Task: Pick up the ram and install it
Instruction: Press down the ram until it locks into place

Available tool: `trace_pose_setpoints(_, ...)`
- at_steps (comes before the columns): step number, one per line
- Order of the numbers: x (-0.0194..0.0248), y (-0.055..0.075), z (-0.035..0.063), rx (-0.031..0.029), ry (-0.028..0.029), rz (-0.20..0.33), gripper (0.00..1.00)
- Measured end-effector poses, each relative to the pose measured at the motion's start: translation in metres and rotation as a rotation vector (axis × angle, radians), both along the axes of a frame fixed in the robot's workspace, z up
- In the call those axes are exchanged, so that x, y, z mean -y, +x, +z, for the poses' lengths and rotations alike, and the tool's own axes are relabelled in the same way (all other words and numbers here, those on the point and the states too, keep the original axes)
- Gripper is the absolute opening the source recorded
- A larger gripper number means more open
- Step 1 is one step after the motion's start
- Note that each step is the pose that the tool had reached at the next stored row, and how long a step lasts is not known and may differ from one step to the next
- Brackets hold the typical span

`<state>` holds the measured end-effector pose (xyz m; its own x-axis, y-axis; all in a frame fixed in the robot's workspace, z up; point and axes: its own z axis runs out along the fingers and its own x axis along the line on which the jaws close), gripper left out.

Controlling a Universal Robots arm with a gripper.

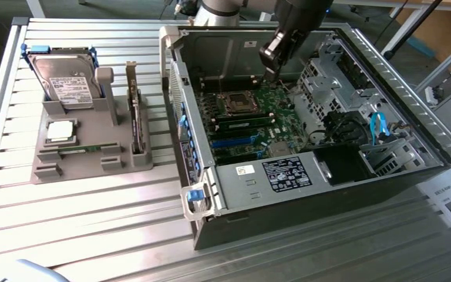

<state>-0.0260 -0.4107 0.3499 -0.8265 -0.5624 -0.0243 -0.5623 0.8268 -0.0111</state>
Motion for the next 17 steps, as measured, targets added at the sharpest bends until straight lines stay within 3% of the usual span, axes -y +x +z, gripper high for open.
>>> trace_pose_setpoints(17, 0.0000, 0.0000, -0.0008, 0.0000, 0.0000, -0.240, 0.10)
